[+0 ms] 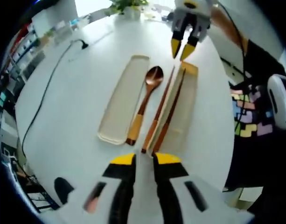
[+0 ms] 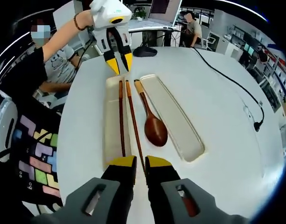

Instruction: Arrange the utensils inside the cutlery case until each visible utensil rests in its matching compartment.

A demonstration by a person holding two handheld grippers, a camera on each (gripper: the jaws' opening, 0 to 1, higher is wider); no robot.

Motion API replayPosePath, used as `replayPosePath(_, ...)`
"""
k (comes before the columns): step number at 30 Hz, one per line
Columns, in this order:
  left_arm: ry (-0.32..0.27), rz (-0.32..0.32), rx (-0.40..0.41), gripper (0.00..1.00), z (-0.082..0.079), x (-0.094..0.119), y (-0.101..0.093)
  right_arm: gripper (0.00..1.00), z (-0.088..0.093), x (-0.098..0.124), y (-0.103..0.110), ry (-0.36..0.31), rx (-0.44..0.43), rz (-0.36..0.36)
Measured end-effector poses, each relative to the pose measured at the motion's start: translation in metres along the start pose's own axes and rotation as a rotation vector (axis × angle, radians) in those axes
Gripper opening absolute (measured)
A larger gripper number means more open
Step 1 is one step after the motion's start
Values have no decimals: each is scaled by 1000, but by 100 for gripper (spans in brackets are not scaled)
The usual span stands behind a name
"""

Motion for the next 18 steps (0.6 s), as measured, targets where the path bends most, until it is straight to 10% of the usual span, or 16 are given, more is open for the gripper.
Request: replayPosePath(18,94,-12,-28,14,-7,-28,-5,7,1,-29,-2,69,26,-41)
Point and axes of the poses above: the point that each gripper's makers call its tool centre point, and the gripper's own axes: x roughly backward along the fingers, y roughly to its left, z roughly out of its underside, the point moved 7 cm from there along x, roughly backward along the fingers, and after that the axes turned 11 degrees about -y, right-handed, at the moved point
